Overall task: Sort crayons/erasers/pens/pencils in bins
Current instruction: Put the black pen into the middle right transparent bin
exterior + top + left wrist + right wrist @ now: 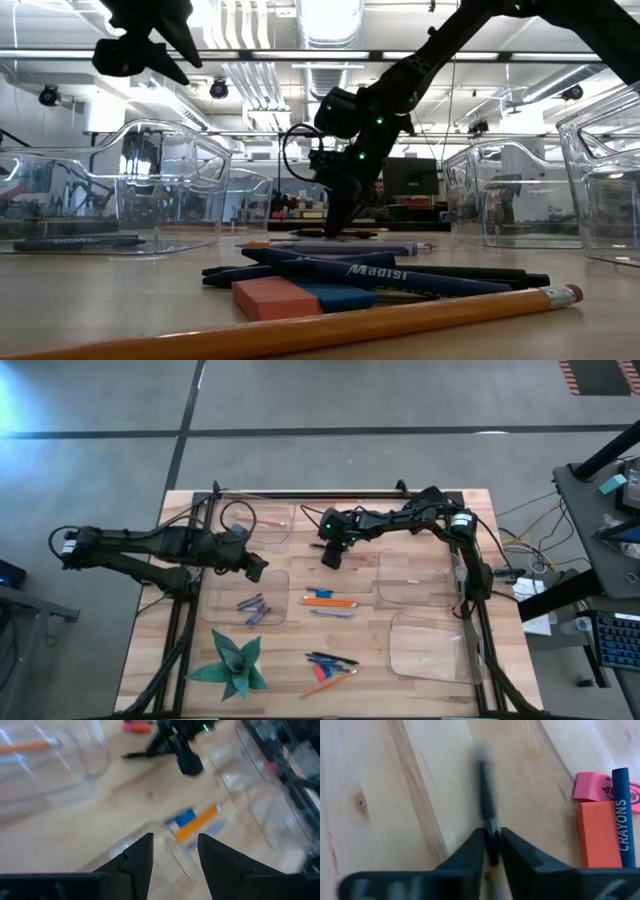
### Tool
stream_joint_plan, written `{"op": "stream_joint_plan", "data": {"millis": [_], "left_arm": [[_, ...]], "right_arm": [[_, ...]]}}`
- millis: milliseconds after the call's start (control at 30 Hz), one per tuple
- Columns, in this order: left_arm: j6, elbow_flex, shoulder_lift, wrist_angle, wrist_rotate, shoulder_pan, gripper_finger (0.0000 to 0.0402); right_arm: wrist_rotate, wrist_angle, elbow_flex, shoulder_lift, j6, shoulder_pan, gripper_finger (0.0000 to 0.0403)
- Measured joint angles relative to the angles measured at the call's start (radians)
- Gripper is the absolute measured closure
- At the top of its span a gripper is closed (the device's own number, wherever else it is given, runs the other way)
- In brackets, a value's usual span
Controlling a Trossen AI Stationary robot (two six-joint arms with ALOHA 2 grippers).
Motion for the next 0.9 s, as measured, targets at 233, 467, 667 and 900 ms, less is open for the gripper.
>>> {"op": "stream_joint_plan", "data": {"millis": [233,467,667,900], "left_arm": [[0.01,-0.001,-0.001,0.041,-0.205,0.001,0.0261],[0.01,-0.002,0.005,0.079,-0.296,0.002,0.0261],[0.013,-0.018,0.027,0.131,-0.302,0.002,0.0261],[0.132,-0.019,0.062,0.227,-0.298,0.001,0.0261]], "right_arm": [[-0.008,-0.047,-0.004,-0.043,0.042,0.001,0.0382],[-0.021,-0.162,-0.006,-0.247,0.079,0.008,0.0385],[-0.016,-0.401,-0.007,-0.466,0.112,0.046,0.0386],[-0.011,-0.779,-0.006,-0.705,0.319,0.131,0.0383]]}}
